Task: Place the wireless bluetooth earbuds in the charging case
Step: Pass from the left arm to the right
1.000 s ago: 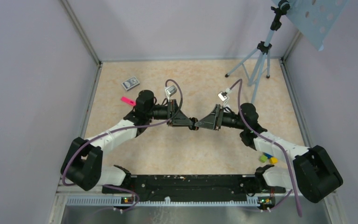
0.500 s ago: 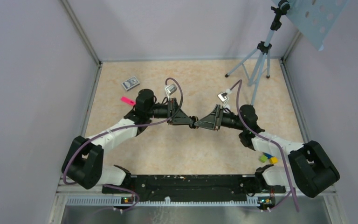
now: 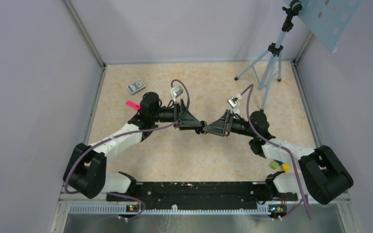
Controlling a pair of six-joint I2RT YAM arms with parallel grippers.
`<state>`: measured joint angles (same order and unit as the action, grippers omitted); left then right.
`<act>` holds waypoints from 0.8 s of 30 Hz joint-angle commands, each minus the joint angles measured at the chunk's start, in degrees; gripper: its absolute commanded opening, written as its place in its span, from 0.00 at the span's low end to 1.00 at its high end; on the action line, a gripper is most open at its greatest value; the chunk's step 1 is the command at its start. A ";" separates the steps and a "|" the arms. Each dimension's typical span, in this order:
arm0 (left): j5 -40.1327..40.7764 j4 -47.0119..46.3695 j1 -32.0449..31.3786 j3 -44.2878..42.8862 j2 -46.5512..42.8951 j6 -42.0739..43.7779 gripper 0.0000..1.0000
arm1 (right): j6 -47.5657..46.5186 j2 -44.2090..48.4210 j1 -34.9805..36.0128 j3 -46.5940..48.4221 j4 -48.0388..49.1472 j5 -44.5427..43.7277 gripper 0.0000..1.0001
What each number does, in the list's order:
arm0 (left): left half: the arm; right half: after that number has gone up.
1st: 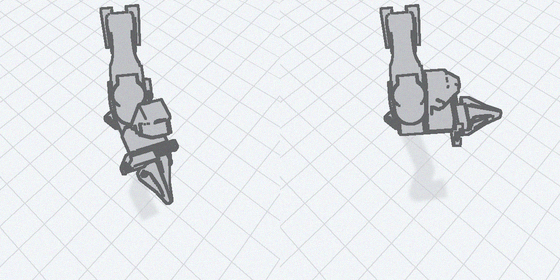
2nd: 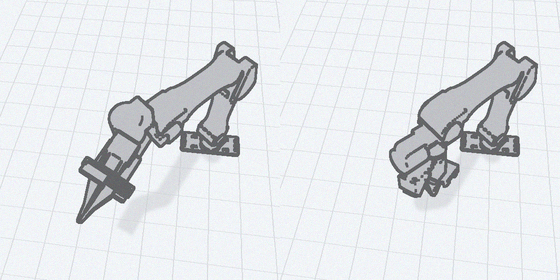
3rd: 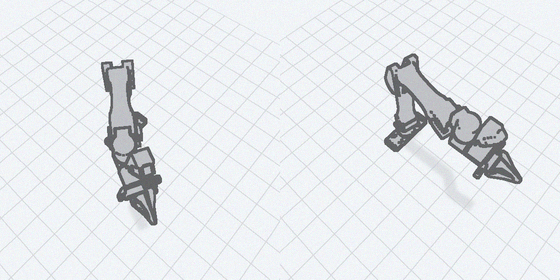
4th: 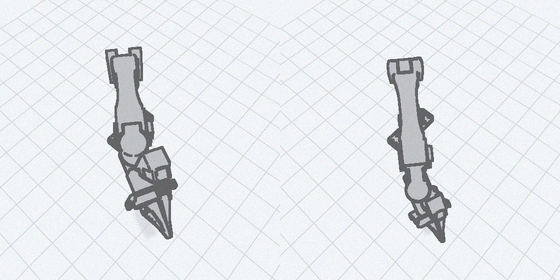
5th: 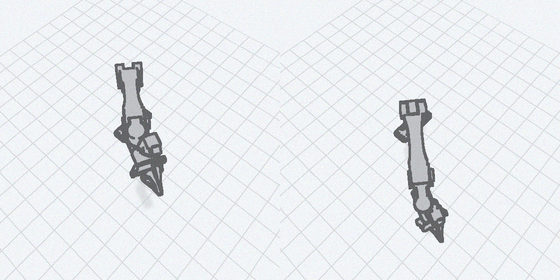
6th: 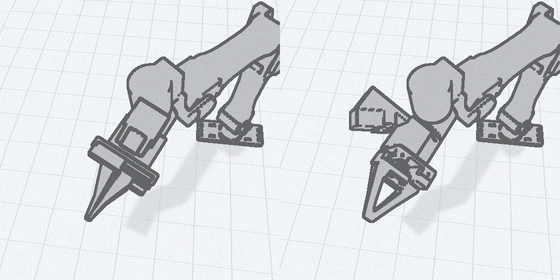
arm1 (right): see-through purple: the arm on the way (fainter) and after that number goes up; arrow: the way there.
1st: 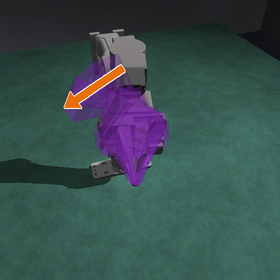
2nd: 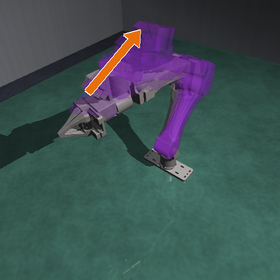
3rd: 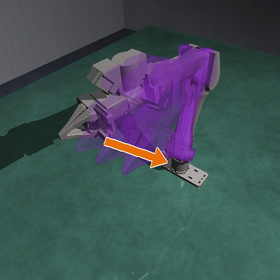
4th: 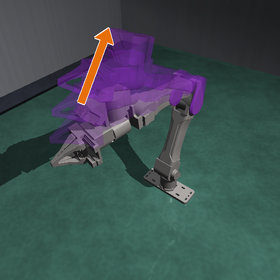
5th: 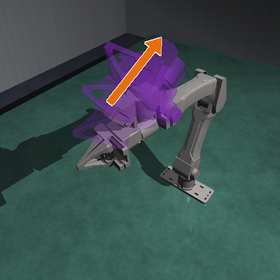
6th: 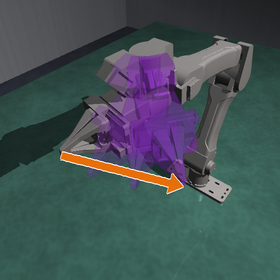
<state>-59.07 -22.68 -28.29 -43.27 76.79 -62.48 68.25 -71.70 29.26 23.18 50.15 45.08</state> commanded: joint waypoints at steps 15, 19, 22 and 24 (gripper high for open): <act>0.49 -8.48 0.46 4.20 -4.29 -2.68 0.72 | 5.51 -1.74 0.45 -1.05 12.38 0.17 0.00; 1.08 -8.97 0.50 4.29 -4.30 -2.84 0.63 | 5.95 -1.88 0.48 -0.92 12.94 0.34 0.00; 1.64 -9.64 0.51 4.38 -4.48 -3.09 0.54 | 6.00 -1.99 0.46 -0.93 12.92 0.48 0.00; 1.75 -9.82 0.47 4.41 -4.46 -3.24 0.52 | 6.11 -2.04 0.46 -0.94 13.06 0.49 0.00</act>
<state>-57.98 -28.67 -27.90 -39.59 74.00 -66.02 74.15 -73.58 29.26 22.06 58.33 45.08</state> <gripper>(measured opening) 0.540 0.298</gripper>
